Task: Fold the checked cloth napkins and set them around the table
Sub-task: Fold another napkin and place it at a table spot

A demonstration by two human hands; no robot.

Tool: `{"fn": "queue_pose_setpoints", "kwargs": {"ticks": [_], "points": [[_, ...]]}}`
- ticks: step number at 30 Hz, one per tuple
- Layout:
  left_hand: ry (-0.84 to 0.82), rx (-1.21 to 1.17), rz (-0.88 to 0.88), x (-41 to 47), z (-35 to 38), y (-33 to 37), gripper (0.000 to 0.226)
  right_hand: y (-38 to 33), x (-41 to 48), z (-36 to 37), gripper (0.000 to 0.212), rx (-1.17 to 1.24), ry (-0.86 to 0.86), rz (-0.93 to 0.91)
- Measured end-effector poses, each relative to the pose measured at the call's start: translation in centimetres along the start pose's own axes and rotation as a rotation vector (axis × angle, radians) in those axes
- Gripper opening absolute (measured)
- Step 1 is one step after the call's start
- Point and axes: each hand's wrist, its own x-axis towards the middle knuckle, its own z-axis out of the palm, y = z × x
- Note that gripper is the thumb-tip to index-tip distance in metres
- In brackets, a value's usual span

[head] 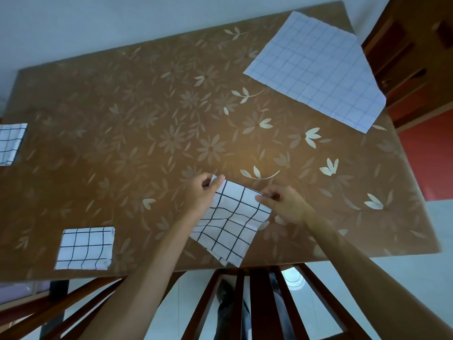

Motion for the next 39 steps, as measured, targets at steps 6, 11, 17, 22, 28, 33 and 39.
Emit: {"fn": "queue_pose_setpoints", "kwargs": {"ticks": [6,11,17,22,28,33,39], "points": [[0.046,-0.189,-0.31,0.0,-0.3,-1.9,0.028,0.4,1.1,-0.5,0.002,0.148,0.16,0.038],[-0.088,-0.112,-0.358,-0.5,-0.4,-1.8,0.036,1.7,2.2,-0.1,0.025,0.4,0.202,0.12],[-0.172,-0.29,-0.384,-0.9,-0.9,-2.5,0.026,1.3,2.5,0.8,0.043,0.845,0.193,0.227],[-0.183,-0.497,-0.54,-1.0,-0.1,-3.0,0.034,0.9,1.6,1.9,0.037,0.686,-0.019,0.27],[-0.196,-0.462,-0.506,-1.4,0.3,-4.3,0.024,1.9,1.1,2.8,0.021,0.504,0.052,0.267],[-0.165,-0.289,-0.429,-1.2,0.7,-5.2,0.019,2.0,0.5,2.8,0.018,0.46,0.102,0.29],[-0.004,0.17,-0.099,-1.7,1.4,-6.7,0.032,2.9,0.6,2.9,0.027,0.146,0.142,0.275]]}}
